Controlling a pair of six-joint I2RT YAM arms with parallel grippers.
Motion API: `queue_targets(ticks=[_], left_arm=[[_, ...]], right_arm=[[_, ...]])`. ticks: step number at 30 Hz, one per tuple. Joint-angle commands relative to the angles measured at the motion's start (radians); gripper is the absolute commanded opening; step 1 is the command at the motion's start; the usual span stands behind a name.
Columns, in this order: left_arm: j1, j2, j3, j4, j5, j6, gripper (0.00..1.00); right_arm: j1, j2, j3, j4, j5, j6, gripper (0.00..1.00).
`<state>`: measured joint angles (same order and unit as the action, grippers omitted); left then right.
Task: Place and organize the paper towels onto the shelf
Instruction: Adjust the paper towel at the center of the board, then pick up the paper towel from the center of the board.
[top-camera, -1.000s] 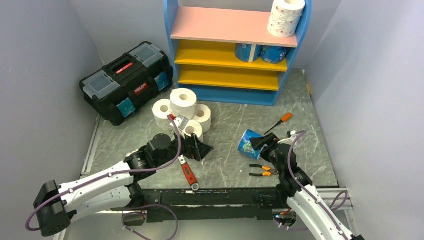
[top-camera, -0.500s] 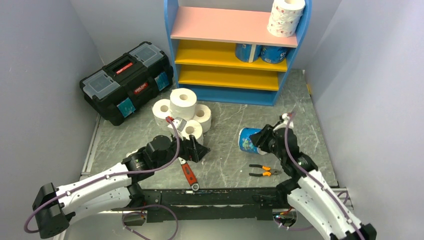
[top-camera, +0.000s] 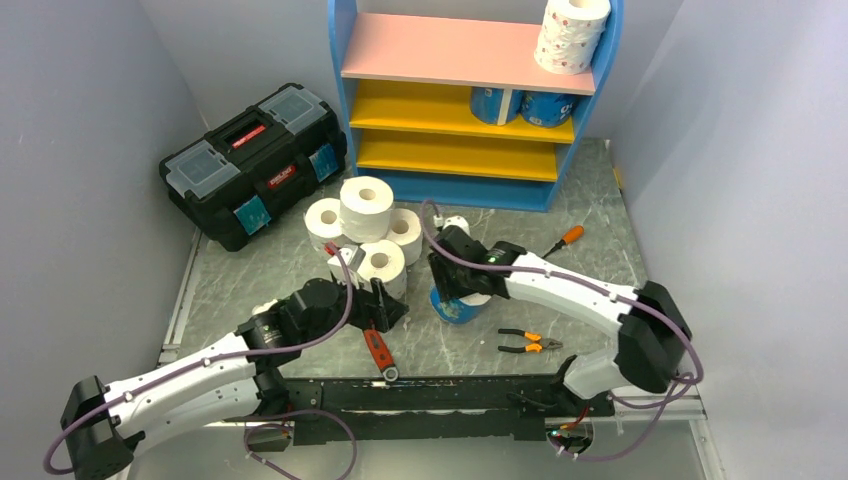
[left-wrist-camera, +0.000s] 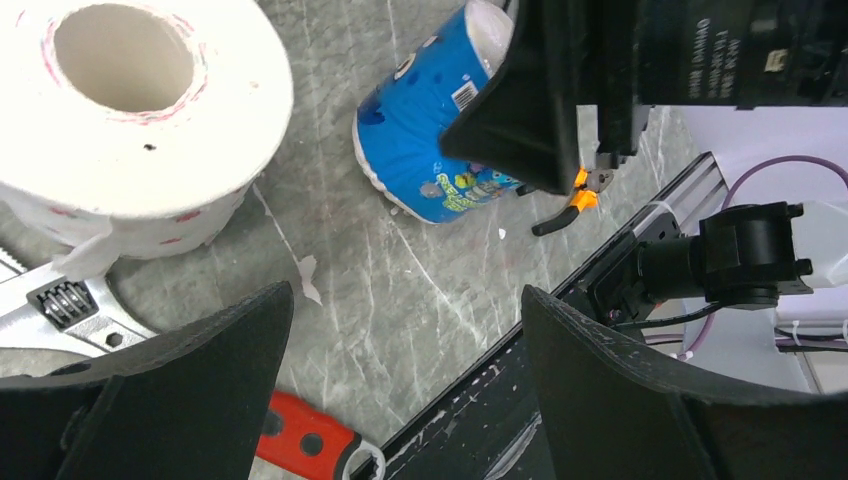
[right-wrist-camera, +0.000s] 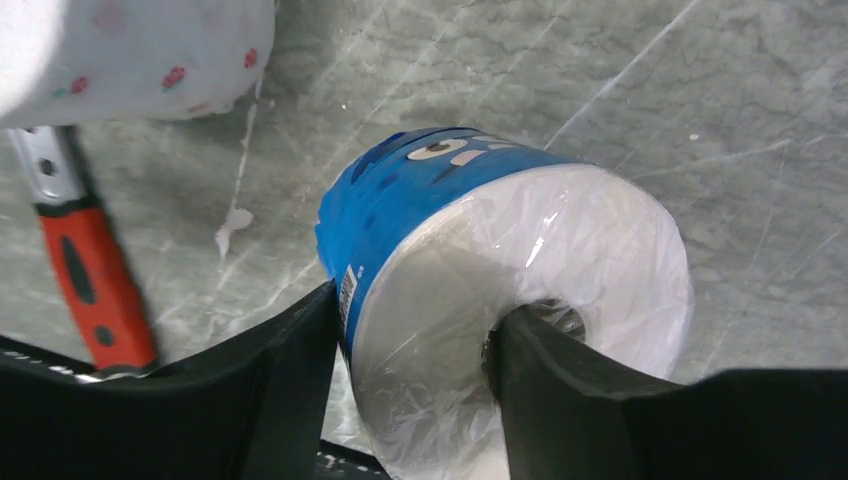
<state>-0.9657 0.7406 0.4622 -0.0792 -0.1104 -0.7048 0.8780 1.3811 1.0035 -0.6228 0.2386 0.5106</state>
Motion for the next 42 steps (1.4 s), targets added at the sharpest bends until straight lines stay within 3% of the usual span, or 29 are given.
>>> queue_targets(ticks=[1,8,13,18,22,24,28,32,36,38,42], left_arm=[[0.000,-0.043,-0.011,-0.021,-0.033,-0.021,0.90],[0.001,-0.064,-0.019,-0.035,-0.040,-0.018,0.90],[0.000,-0.066,-0.010,-0.037,-0.041,-0.009,0.90],[0.001,-0.065,-0.005,-0.039,-0.046,-0.008,0.90],[0.001,-0.071,-0.006,-0.040,-0.049,-0.016,0.90],[0.000,-0.077,-0.010,-0.041,-0.052,-0.021,0.90],[0.001,-0.077,-0.012,-0.042,-0.049,-0.029,0.90],[0.001,-0.070,-0.008,-0.053,-0.047,-0.033,0.90],[0.001,-0.078,-0.008,-0.077,-0.055,-0.036,0.89],[0.001,-0.091,-0.012,-0.084,-0.060,-0.035,0.89],[0.001,-0.131,-0.016,-0.123,-0.084,-0.030,0.90]], right_arm=[[0.035,0.062,0.105,-0.065,0.065,-0.054,0.63],[0.048,0.027,0.128,-0.087,0.051,-0.035,0.94],[0.036,-0.123,0.079,-0.097,0.122,0.058,1.00],[-0.045,-0.345,-0.074,-0.057,0.270,0.361,1.00],[-0.059,-0.534,-0.216,0.090,0.272,0.300,1.00],[-0.069,-0.603,-0.290,0.189,0.186,0.242,1.00],[-0.180,-0.534,-0.286,0.111,0.054,0.281,0.99],[-0.202,-0.508,-0.311,0.164,-0.064,0.253,0.90],[-0.089,-0.515,-0.269,0.188,-0.039,0.164,0.85],[-0.009,-0.453,-0.196,0.153,0.007,0.079,0.84],[0.046,-0.296,-0.043,0.038,0.006,-0.090,0.73]])
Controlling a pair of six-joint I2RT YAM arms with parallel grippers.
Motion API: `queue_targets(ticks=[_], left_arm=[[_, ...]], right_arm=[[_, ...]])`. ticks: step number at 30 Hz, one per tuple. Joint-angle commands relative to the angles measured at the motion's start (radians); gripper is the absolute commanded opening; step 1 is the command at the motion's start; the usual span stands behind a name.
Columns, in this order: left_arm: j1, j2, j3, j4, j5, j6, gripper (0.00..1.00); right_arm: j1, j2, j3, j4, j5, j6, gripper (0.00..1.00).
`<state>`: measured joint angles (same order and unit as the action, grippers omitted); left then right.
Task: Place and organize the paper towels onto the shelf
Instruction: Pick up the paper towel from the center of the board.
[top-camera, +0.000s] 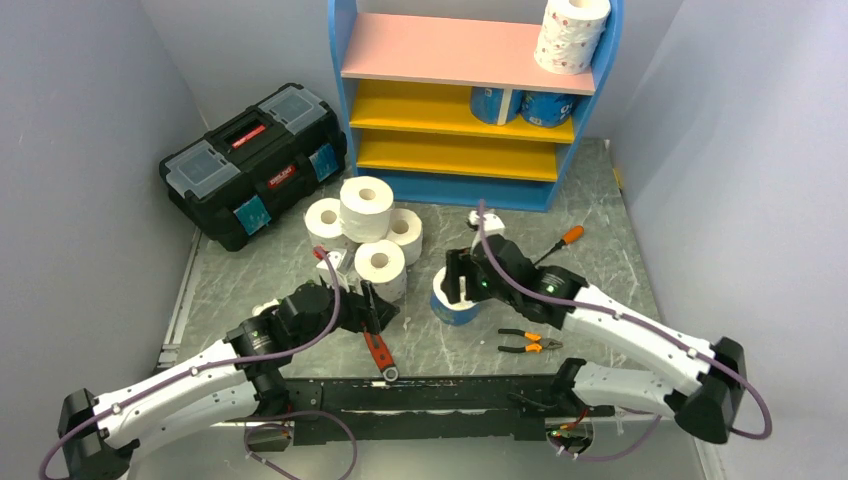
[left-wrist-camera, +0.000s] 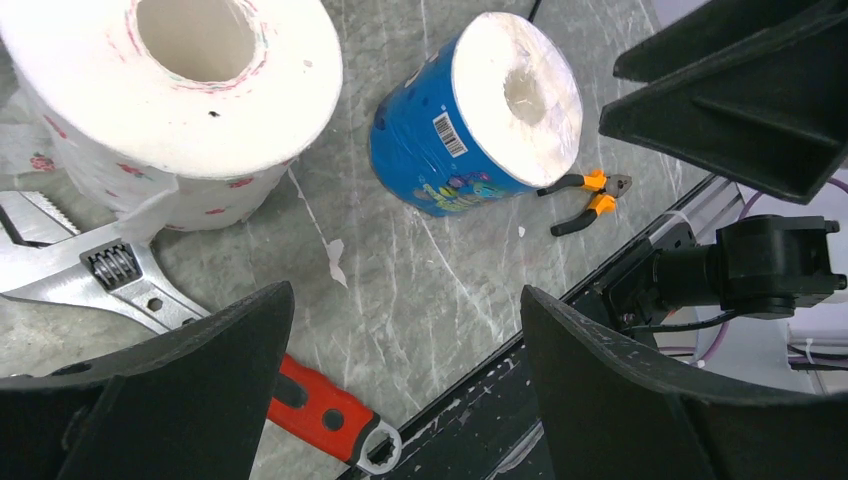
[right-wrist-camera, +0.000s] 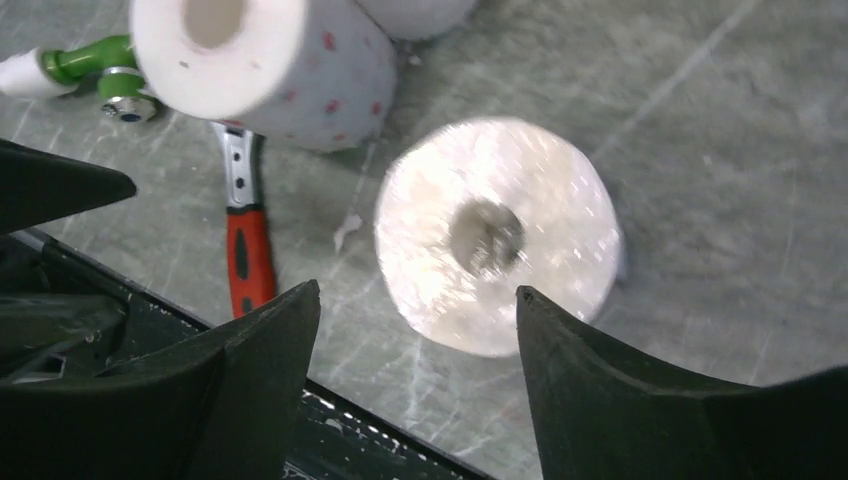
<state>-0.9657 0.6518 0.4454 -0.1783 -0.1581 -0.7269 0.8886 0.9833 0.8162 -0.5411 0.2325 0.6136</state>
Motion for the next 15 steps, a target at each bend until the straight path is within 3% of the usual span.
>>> queue_targets(ticks=[1,3,7,11,15], left_arm=[[0.001,-0.054,-0.001,-0.036,-0.042,-0.008,0.90],[0.000,-0.083,-0.008,-0.064,-0.057,-0.011,0.90],[0.001,-0.147,-0.032,-0.103,-0.075,-0.023,0.90],[0.001,-0.186,-0.042,-0.132,-0.086,-0.024,0.90],[0.001,-0.193,-0.036,-0.148,-0.093,-0.014,0.90]], right_arm=[[0.043,0.123,0.167,-0.057,0.011,-0.232,0.70],[0.057,0.133,0.176,-0.040,0.021,-0.295,0.70],[0.063,0.065,0.102,0.076,-0.110,-0.523,0.75],[0.050,0.125,0.169,-0.020,-0.268,-0.648,0.77],[0.051,0.233,0.207,-0.098,-0.308,-0.686,0.75]])
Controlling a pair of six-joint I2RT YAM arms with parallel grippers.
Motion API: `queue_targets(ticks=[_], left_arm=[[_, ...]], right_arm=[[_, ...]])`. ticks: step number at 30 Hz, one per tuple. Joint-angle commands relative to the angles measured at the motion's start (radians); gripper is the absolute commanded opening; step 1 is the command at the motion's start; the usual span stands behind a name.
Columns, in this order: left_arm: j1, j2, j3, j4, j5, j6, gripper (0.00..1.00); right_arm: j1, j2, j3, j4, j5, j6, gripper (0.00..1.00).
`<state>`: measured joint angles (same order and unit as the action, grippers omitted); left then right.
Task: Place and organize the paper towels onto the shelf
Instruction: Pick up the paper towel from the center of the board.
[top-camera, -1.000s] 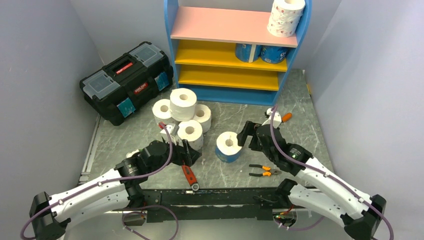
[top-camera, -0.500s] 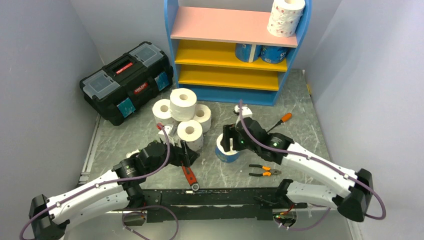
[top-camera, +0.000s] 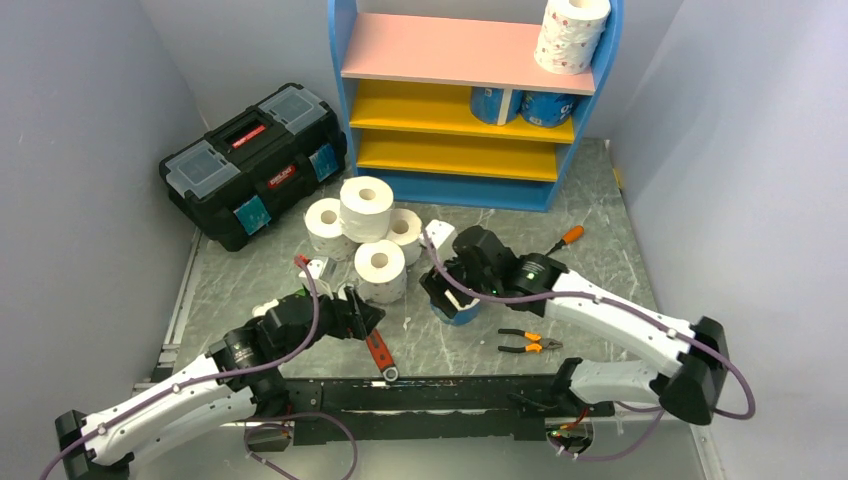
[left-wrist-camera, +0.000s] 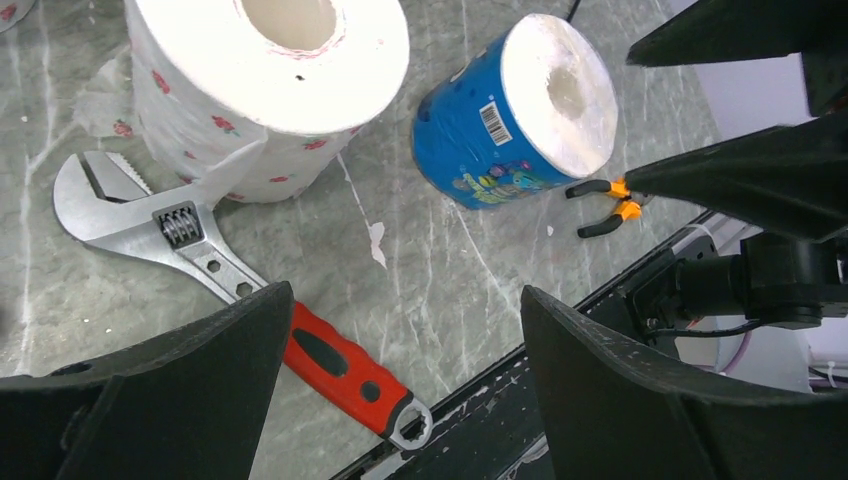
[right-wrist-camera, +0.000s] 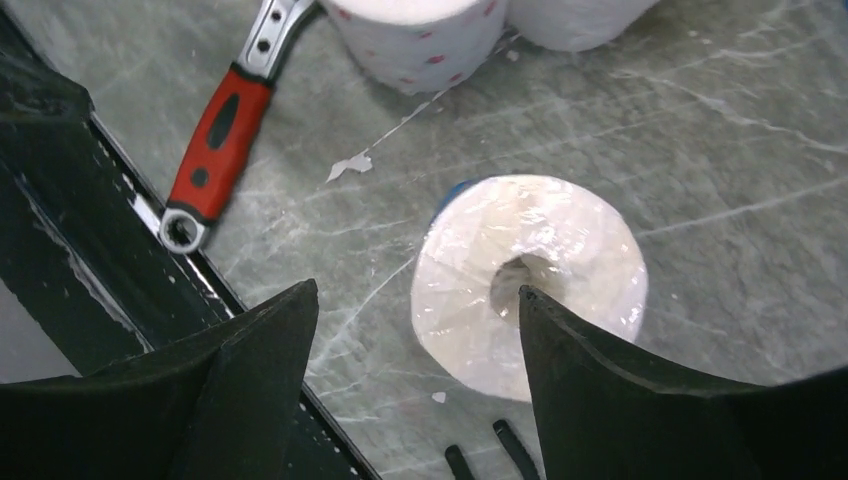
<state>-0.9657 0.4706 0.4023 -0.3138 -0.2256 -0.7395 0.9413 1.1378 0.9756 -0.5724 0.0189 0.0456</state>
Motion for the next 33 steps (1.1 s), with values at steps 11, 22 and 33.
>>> queue_targets(ticks=[11,22,33], left_arm=[[0.000,-0.033,-0.001,-0.028,-0.028,-0.005,0.90],[0.000,0.000,0.001,-0.009,-0.027,-0.008,0.90],[0.001,0.031,-0.001,0.009,-0.003,-0.037,0.89]], right_arm=[[-0.004,0.115,0.007,0.011,-0.011,-0.055,0.61],[-0.356,-0.109,-0.048,-0.018,0.118,0.519,0.93],[-0.374,-0.238,-0.145,-0.181,0.196,1.062,0.95]])
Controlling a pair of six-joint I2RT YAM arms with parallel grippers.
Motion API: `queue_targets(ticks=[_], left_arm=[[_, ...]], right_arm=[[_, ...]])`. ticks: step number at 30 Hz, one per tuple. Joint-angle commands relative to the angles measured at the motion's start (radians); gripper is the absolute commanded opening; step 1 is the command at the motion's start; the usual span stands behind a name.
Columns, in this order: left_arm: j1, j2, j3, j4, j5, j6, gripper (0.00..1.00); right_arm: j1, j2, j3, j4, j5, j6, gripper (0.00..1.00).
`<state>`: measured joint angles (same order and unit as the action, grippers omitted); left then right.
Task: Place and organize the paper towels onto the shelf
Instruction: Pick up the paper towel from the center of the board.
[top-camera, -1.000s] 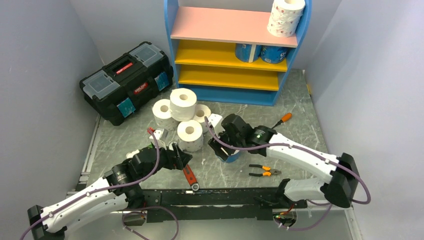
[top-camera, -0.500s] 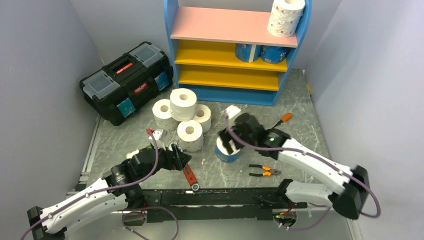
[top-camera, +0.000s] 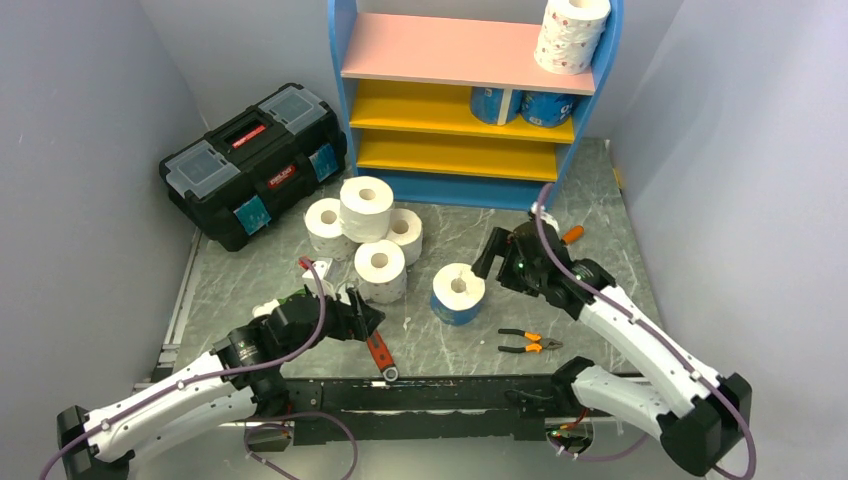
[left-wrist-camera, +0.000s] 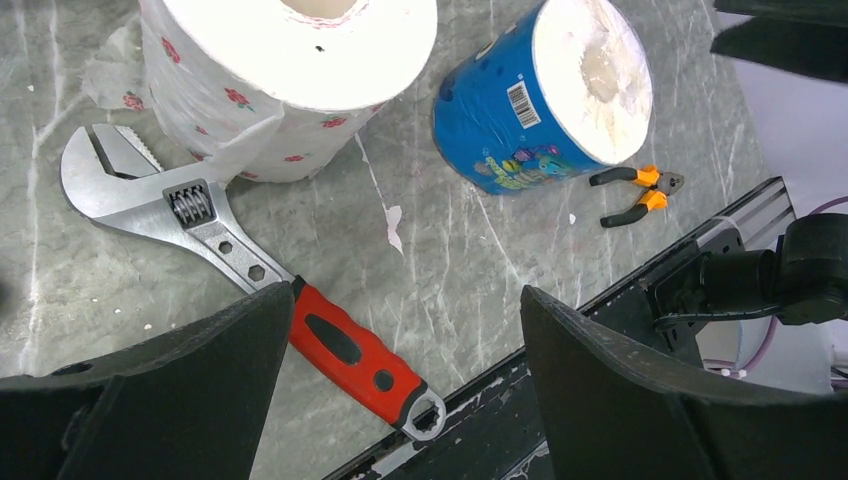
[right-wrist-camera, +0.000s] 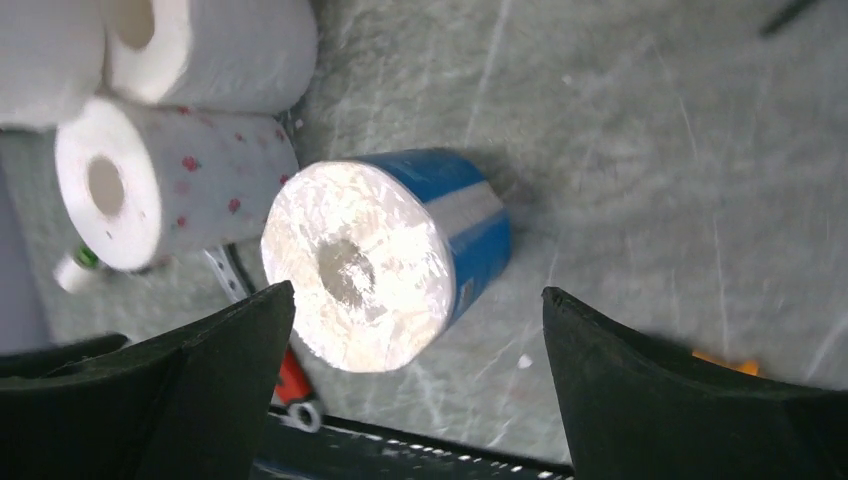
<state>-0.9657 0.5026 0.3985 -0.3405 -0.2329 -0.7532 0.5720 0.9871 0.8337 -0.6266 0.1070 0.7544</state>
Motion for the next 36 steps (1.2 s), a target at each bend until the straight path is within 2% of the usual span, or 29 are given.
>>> queue_targets(ticks=[1,6,11,19,24,26,31,36], left_arm=[[0.000,-0.007,-0.003,0.038,0.006,-0.026,0.89],[0.001,-0.006,-0.021,0.065,0.009,-0.041,0.89],[0.000,0.028,-0.007,0.054,0.014,-0.051,0.89],[0.001,0.006,-0.015,0.047,0.012,-0.058,0.89],[0.001,0.005,-0.016,0.035,0.011,-0.057,0.89],[0.001,0.005,-0.016,0.036,0.012,-0.058,0.89],[0.001,0.005,-0.019,0.034,0.012,-0.062,0.89],[0.001,-0.004,-0.029,0.025,0.014,-0.069,0.89]], right_arm=[[-0.004,-0.097,-0.010,-0.159,0.121,0.406,0.94],[0.044,-0.100,-0.072,-0.182,0.097,0.621,0.93],[0.205,-0.006,-0.021,-0.225,0.207,0.769,0.93],[0.244,0.046,-0.043,-0.183,0.218,0.896,0.86],[0.267,0.074,-0.019,-0.171,0.236,0.942,0.85],[0.291,0.098,0.006,-0.186,0.251,0.973,0.85],[0.342,0.185,0.078,-0.287,0.278,1.113,0.75],[0.367,0.222,0.118,-0.294,0.302,1.168,0.72]])
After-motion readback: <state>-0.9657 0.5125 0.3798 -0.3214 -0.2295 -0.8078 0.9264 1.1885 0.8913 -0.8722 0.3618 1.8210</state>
